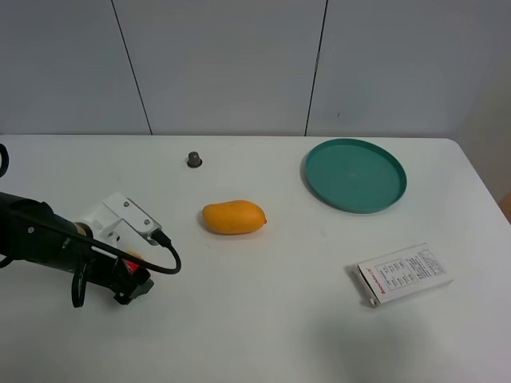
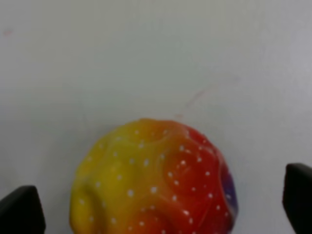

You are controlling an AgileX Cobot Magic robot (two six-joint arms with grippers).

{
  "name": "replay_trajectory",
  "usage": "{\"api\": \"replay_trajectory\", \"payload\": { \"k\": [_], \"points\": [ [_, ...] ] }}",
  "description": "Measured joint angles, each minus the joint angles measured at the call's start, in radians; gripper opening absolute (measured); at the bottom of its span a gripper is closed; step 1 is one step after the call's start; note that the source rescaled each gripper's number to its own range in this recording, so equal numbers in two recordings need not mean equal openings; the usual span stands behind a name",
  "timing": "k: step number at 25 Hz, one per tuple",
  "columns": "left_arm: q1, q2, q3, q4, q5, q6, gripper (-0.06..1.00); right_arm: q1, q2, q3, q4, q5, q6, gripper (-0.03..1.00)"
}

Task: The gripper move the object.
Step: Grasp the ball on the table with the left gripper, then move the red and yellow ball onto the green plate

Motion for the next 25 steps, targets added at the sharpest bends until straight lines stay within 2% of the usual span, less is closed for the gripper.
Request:
{"api": "replay_trajectory", "payload": {
  "k": [12, 14, 15, 18, 19, 25],
  "points": [
    [0.000, 0.056, 0.000, 0.001, -0.034, 0.000, 1.00, 0.000, 0.000, 0.000, 0.000, 0.000, 0.000, 1.00],
    [0.000, 0.056, 0.000, 0.001, -0.035, 0.000, 0.95, 0.000, 0.000, 0.000, 0.000, 0.000, 0.000, 1.00],
    [0.000, 0.056, 0.000, 0.001, -0.036, 0.000, 0.71, 0.000, 0.000, 0.000, 0.000, 0.000, 0.000, 1.00],
    [0.000, 0.056, 0.000, 0.002, -0.038, -0.003, 0.09, 0.000, 0.000, 0.000, 0.000, 0.000, 0.000, 1.00],
    [0.000, 0.054, 0.000, 0.002, -0.038, -0.004, 0.00, 0.000, 0.000, 0.000, 0.000, 0.000, 0.000, 1.00],
    [0.000, 0.054, -0.023, 0.001, 0.011, -0.007, 0.01, 0.000, 0.000, 0.000, 0.000, 0.000, 0.000, 1.00]
  ]
}}
